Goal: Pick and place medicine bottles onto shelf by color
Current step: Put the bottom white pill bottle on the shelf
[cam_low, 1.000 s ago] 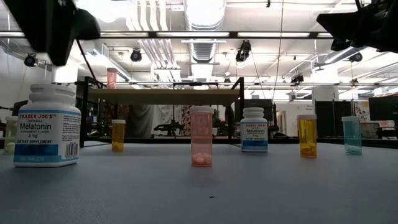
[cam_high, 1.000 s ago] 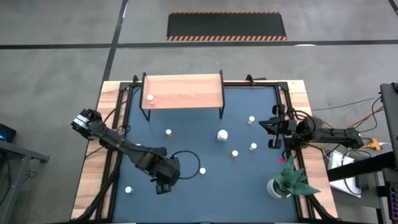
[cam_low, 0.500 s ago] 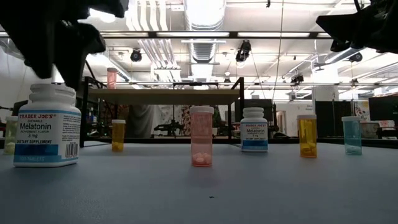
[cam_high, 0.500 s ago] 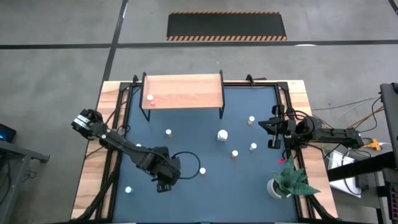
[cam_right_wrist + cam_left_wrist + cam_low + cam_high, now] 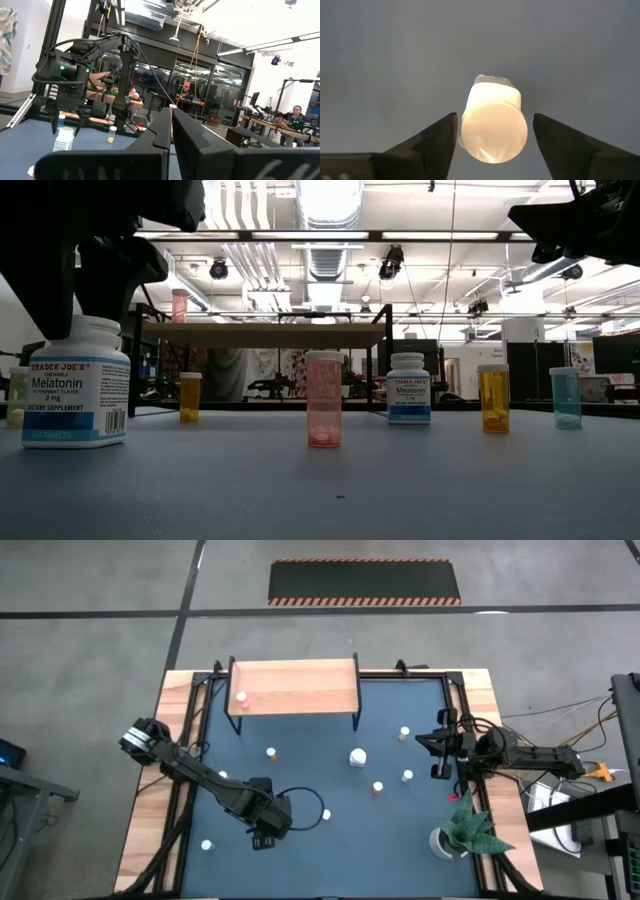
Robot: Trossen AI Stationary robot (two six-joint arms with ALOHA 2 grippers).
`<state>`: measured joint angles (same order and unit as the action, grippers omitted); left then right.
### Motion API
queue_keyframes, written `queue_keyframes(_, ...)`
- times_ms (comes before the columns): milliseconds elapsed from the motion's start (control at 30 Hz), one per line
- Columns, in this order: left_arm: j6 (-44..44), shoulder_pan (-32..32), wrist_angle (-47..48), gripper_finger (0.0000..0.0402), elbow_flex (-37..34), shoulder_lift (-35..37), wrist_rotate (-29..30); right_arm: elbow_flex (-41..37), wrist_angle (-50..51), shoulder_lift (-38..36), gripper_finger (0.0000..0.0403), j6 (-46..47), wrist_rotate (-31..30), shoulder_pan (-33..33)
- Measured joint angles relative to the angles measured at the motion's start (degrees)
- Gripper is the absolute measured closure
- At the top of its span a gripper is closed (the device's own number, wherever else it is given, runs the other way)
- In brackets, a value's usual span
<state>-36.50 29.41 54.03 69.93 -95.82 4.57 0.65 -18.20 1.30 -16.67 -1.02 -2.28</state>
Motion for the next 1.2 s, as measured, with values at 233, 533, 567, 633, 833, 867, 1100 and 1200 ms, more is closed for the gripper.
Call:
queue_keyframes(233, 1.4, 0.0, 0.2, 0.0237, 0.2, 0.1, -0.2, 0.0, 0.0, 0.0, 0.0394, 0.0, 0.0, 0.0)
queue_keyframes(533, 1.9, -1.1, 0.6, 0.0251, 7.9, 0.2, -2.6, 0.0, 0.3, 0.0, 0.0394, 0.2, 0.0, 0.0)
queue_keyframes(567, 3.1, -1.5, 0.5, 0.0248, 9.7, 0.2, -2.6, 0.0, 0.4, 0.0, 0.0394, 0.2, 0.0, 0.0)
queue_keyframes(633, 6.4, -2.4, 0.5, 0.0243, 13.6, 0.2, -2.5, 0.0, 0.4, 0.0, 0.0394, 0.1, 0.0, 0.0)
queue_keyframes(833, 18.2, -7.6, 6.3, 0.0239, 25.4, 0.3, -0.9, 0.0, 0.4, 0.0, 0.0394, 0.1, 0.0, 0.0)
queue_keyframes(867, 20.6, -8.7, 8.7, 0.0238, 27.1, 0.3, -0.4, 0.0, 0.4, 0.0, 0.0394, 0.2, 0.0, 0.0)
queue_keyframes(1100, 33.1, -20.7, 23.4, 0.0236, 35.4, 0.3, 6.2, 0.0, 0.4, 0.0, 0.0394, 0.2, 0.0, 0.0)
queue_keyframes(1200, 37.4, -27.4, 27.7, 0.0236, 37.2, 0.3, 7.6, 0.0, 0.4, 0.0, 0.0394, 0.2, 0.0, 0.0)
